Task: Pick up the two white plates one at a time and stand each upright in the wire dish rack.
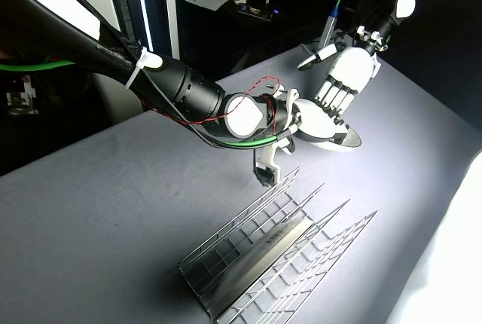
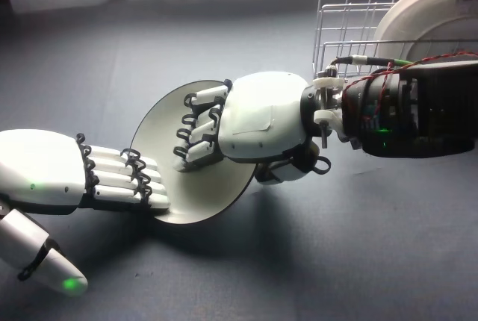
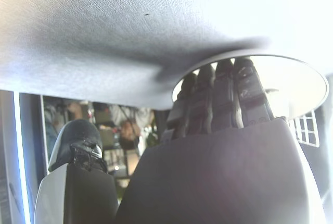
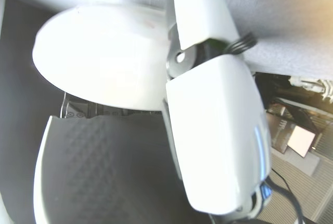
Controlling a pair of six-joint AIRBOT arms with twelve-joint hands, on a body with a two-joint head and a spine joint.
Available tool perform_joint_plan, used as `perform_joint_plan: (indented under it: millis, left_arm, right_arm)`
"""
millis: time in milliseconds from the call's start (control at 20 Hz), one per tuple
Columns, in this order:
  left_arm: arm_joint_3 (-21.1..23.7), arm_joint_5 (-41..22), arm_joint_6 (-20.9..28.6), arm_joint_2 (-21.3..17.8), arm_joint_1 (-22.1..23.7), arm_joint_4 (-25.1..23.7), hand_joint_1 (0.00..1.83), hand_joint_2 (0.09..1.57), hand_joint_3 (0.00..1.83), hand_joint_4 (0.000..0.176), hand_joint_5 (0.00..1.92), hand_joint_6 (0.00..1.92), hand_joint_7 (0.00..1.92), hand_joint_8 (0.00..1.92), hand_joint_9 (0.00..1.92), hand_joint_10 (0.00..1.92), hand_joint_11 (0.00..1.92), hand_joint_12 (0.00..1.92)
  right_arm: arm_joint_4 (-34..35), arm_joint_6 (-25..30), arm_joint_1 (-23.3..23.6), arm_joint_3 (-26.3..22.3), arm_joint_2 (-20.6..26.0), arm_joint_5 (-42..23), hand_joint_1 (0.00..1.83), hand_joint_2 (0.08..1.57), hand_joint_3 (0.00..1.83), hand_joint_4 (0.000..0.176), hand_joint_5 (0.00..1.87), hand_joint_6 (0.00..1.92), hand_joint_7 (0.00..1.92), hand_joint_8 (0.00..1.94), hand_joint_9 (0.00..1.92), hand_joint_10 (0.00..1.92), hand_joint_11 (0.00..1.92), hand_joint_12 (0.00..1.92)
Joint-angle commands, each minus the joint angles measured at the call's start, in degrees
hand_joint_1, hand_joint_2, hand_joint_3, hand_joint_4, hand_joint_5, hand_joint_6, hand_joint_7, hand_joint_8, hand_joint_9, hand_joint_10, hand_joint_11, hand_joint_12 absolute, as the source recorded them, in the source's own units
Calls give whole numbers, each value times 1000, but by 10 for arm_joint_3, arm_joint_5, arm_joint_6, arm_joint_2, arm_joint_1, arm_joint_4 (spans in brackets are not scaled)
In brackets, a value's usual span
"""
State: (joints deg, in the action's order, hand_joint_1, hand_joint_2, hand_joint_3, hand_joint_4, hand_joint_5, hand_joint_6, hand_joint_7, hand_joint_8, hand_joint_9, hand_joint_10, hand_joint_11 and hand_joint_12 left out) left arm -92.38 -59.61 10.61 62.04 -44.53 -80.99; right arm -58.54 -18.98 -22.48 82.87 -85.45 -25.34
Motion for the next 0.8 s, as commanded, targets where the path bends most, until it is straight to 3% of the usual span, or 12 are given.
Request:
perform_joint_plan:
  millis: [0,150,200,250,300,400,550,700,750]
  left_arm:
    - [1,-13,11,8,-10,-45,0,1081,0,0,75,1,24,3,0,0,0,0]
    - [0,-13,11,8,-10,-45,0,1094,3,0,68,2,15,3,0,0,0,0]
    - [0,-13,11,8,-10,-44,0,1095,3,0,70,3,16,3,0,0,0,0]
    - [0,-13,11,8,-10,-44,0,1092,2,0,76,5,20,5,0,0,0,0]
    - [0,-13,11,8,-10,-44,0,1078,0,0,77,5,26,7,0,0,0,0]
    - [0,-13,11,8,-10,-44,0,1082,0,0,80,5,26,5,0,0,0,0]
    - [0,-13,11,8,-10,-44,0,1087,0,0,80,3,27,4,0,0,0,0]
    - [-2,-13,15,8,-9,-42,0,1080,0,0,80,3,29,4,0,0,0,0]
    - [-4,-14,18,8,-6,-40,0,1093,3,0,100,10,45,10,6,2,0,0]
  right_arm:
    - [16,0,-1,0,2,-33,1278,1047,0,0,625,30,622,19,621,42,231,1090]
    - [16,0,-4,0,2,-32,1227,1092,8,0,795,22,847,13,841,38,433,1093]
    - [16,0,-5,0,1,-32,1209,1137,9,0,830,990,961,740,956,18,549,1059]
    - [16,0,-6,0,1,-32,1202,1150,2,7,852,1169,961,930,1035,31,623,1070]
    - [16,0,-6,0,1,-32,1351,1076,0,0,990,949,1112,678,1040,784,827,991]
    - [16,0,-6,0,1,-33,1397,1033,0,0,1033,815,1188,536,1172,848,1005,916]
    - [16,0,-6,0,2,-35,1400,1029,1,0,1052,739,1191,570,1167,880,1000,979]
    - [16,0,-3,0,3,-43,1400,1031,0,0,1035,760,1185,597,1171,856,1026,926]
    - [16,0,0,0,5,-51,1396,1046,3,0,990,858,1128,695,1152,878,1031,930]
